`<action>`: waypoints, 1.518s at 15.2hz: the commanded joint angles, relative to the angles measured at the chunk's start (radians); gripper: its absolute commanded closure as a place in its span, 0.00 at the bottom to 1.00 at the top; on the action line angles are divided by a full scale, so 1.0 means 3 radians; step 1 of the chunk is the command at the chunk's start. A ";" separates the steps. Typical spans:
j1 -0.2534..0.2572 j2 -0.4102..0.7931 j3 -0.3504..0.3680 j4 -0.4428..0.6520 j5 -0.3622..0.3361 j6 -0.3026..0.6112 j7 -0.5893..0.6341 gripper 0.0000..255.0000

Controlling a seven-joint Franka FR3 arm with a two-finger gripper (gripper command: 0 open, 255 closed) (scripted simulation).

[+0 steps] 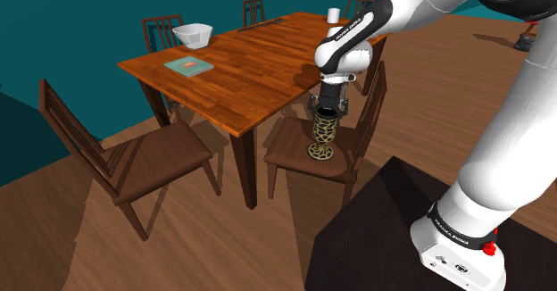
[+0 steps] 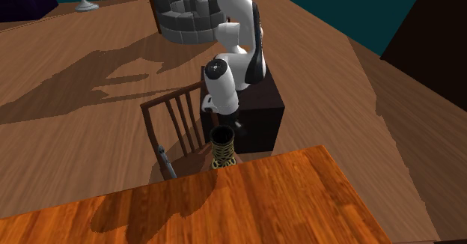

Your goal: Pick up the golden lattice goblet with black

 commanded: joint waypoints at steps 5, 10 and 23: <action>0.0001 0.0040 0.0002 0.0008 0.0006 0.0033 -0.0004 1.00; 0.0003 0.0042 0.0003 0.0011 0.0006 0.0033 -0.0002 1.00; -0.0001 -0.0310 -0.0011 0.0167 -0.0067 -0.0469 0.0097 1.00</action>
